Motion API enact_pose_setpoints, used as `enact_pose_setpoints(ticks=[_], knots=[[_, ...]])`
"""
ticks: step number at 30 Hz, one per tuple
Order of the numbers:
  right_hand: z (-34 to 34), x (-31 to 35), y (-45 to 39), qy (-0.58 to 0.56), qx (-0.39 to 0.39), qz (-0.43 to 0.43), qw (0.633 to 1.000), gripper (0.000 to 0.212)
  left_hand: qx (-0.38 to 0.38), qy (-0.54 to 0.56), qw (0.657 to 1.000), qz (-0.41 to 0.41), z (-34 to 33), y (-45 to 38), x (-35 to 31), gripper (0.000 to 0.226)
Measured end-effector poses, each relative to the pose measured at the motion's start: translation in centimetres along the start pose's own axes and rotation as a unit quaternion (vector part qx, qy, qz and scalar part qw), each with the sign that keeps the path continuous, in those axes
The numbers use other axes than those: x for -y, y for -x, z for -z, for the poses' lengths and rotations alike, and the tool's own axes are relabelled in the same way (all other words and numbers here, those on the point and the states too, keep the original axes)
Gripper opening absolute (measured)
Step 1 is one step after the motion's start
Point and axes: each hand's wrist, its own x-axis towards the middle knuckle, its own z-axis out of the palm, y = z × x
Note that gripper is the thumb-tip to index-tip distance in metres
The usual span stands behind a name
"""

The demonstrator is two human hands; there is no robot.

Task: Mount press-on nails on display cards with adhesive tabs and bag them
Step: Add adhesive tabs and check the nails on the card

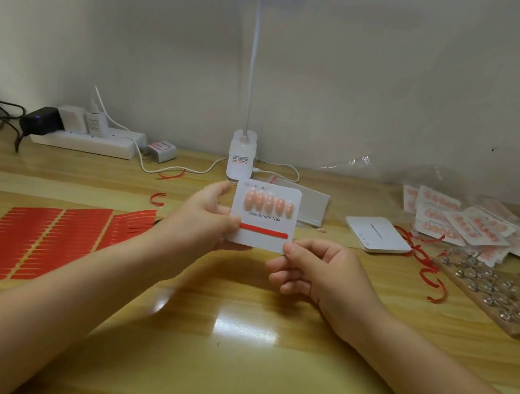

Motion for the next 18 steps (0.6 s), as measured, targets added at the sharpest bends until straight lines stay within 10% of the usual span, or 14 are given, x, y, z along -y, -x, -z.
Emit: enact_pose_setpoints(ticks=[4, 7, 18], knots=[[-0.3, -0.2, 0.0, 0.002, -0.026, 0.009, 1.000, 0.016, -0.201, -0.261, 0.894, -0.304, 0.1, 0.4, 1.0, 0.055], [-0.5, -0.4, 0.0, 0.014, -0.030, 0.016, 0.999, 0.015, -0.130, -0.340, 0.805, -0.469, -0.8, 1.0, 1.6, 0.041], [-0.6, -1.1, 0.3, 0.090, 0.012, 0.098, 0.991, 0.014, -0.080, -0.403, 0.799, -0.439, -2.0, 2.1, 2.7, 0.038]])
